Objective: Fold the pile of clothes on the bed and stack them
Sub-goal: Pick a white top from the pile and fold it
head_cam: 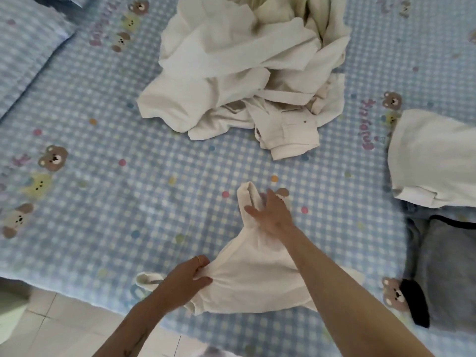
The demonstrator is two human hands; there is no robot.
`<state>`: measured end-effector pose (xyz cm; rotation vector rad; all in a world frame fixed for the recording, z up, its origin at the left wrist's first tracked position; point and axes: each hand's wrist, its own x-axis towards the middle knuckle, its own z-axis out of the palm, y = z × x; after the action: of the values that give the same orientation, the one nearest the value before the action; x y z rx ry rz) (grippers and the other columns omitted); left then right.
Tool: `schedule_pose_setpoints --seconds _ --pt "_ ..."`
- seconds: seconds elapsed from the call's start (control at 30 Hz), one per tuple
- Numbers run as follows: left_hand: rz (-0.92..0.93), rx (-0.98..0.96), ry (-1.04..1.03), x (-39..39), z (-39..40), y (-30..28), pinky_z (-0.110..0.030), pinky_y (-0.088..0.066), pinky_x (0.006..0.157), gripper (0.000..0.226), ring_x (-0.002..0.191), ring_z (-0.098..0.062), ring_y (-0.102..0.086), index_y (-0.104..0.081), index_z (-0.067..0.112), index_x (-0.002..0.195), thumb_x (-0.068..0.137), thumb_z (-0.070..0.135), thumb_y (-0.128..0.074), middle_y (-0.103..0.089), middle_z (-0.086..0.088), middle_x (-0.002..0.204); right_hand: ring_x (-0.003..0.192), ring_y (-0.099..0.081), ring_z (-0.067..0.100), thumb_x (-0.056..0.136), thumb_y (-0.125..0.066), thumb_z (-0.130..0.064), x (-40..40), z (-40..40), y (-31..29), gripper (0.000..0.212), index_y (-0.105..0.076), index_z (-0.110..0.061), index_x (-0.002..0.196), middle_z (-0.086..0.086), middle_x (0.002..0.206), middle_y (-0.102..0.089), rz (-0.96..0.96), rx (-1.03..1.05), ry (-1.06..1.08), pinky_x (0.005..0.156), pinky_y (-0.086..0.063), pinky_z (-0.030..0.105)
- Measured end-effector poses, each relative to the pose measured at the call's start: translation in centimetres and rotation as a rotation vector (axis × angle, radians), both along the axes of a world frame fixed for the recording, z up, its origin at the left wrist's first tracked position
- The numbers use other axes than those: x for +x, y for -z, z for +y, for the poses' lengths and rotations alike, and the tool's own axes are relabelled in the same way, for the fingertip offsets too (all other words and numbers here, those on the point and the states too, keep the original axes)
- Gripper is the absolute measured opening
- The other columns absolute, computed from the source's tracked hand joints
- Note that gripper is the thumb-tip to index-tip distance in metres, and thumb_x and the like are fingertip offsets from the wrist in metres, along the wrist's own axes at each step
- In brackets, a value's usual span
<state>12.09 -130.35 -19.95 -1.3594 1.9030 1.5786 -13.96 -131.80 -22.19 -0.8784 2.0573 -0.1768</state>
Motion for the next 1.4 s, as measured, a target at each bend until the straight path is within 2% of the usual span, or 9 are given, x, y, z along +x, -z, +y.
schedule_pose_setpoints --seconds 0.13,0.27,0.47,0.6,0.7,0.87,1.07,1.23,1.4 --pt "0.02 0.032 0.045 -0.1 -1.2 -1.0 -0.02 -0.042 0.069 0.021 0.075 0.001 -0.054 -0.049 0.037 0.082 0.084 0.021 -0.061 -0.06 0.014 0.082 0.103 -0.06 0.029 0.087 -0.057 -0.033 0.9 -1.1 1.1 0.035 -0.054 -0.011 0.113 0.007 0.108 -0.062 0.094 0.122 -0.174 0.085 -0.049 0.039" --pt "-0.055 0.094 0.191 1.4 -3.4 -3.3 -0.016 -0.046 0.071 0.034 0.085 -0.001 -0.06 -0.056 0.038 0.105 0.075 0.025 -0.067 -0.064 0.017 0.096 0.083 -0.065 0.024 0.093 -0.057 -0.02 -3.9 -0.8 -4.4 0.014 -0.069 -0.011 0.093 0.011 0.094 -0.069 -0.421 -0.2 0.356 0.074 -0.048 0.034" --pt "-0.315 -0.41 0.409 4.5 -7.0 -8.6 -0.015 -0.037 0.062 0.036 0.075 -0.005 -0.06 -0.052 0.036 0.12 0.084 0.034 -0.059 -0.066 0.008 0.097 0.09 -0.067 0.017 0.089 -0.04 0.013 -12.9 3.0 -18.4 0.047 -0.07 -0.024 0.087 -0.001 0.088 -0.072 -0.496 -0.556 0.39 0.073 -0.052 0.024" --pt "-0.37 -0.715 0.427 4.1 -8.2 -12.7 -0.027 -0.039 0.081 0.031 0.084 -0.013 -0.06 -0.058 0.029 0.118 0.087 0.026 -0.058 -0.066 0.005 0.093 0.068 -0.067 -0.001 0.09 -0.047 0.006 -14.6 6.2 -23.2 0.034 -0.069 -0.019 0.094 0.002 0.088 -0.072 -0.154 -0.453 0.235 0.056 -0.049 0.009" --pt "-0.145 -0.968 0.382 3.3 -7.6 -15.1 -0.034 -0.049 0.068 0.033 0.068 -0.021 -0.068 -0.07 0.014 0.098 0.068 0.022 -0.083 -0.073 -0.001 0.078 0.065 -0.072 0.016 0.098 -0.045 -0.008 -13.7 7.8 -25.4 0.025 -0.067 -0.015 0.106 0.012 0.078 -0.072 -0.238 -0.426 0.399 0.054 -0.056 0.018" --pt "-0.281 -0.701 -0.079 2.1 -5.6 -17.2 -0.025 -0.038 0.061 0.053 0.065 -0.012 -0.055 -0.022 0.025 0.148 0.099 0.034 -0.039 -0.067 0.0 0.089 0.097 -0.07 0.025 0.1 -0.039 -0.012 -10.6 8.5 -27.9 0.027 -0.062 -0.009 0.113 0.016 0.104 -0.072 -0.861 -0.586 0.726 0.076 -0.059 0.033" --pt "-0.71 -0.569 0.365 1.6 -3.9 -17.2 -0.023 -0.045 0.082 0.023 0.102 -0.012 -0.061 -0.056 0.024 0.11 0.089 0.026 -0.046 -0.062 0.006 0.111 0.078 -0.07 0.017 0.088 -0.05 -0.009 -8.2 9.0 -30.9 0.028 -0.062 -0.006 0.113 0.01 0.09 -0.073 -0.987 -0.641 0.72 0.066 -0.059 0.028" --pt "-0.286 -0.735 -0.219 2.5 -2.6 -18.5 -0.037 -0.045 0.07 0.012 0.084 -0.032 -0.059 -0.056 0.009 0.084 0.084 0.021 -0.059 -0.056 -0.011 0.085 0.076 -0.069 0.021 0.094 -0.044 0.0 -8.1 10.0 -32.6 0.027 -0.064 -0.006 0.111 0.014 0.088 -0.072 -0.847 -0.568 0.718 0.064 -0.059 0.03" --pt "0.148 -0.512 -0.803 1.5 -3.0 -22.6 -0.037 -0.047 0.059 0.019 0.06 -0.026 -0.064 -0.04 0.007 0.071 0.085 0.002 -0.051 -0.067 -0.01 0.063 0.073 -0.066 0.003 0.092 -0.059 -0.015 -7.9 12.0 -34.2 0.014 -0.07 -0.02 0.1 0.004 0.091 -0.071 -0.491 -0.496 0.517 0.061 -0.05 0.017"
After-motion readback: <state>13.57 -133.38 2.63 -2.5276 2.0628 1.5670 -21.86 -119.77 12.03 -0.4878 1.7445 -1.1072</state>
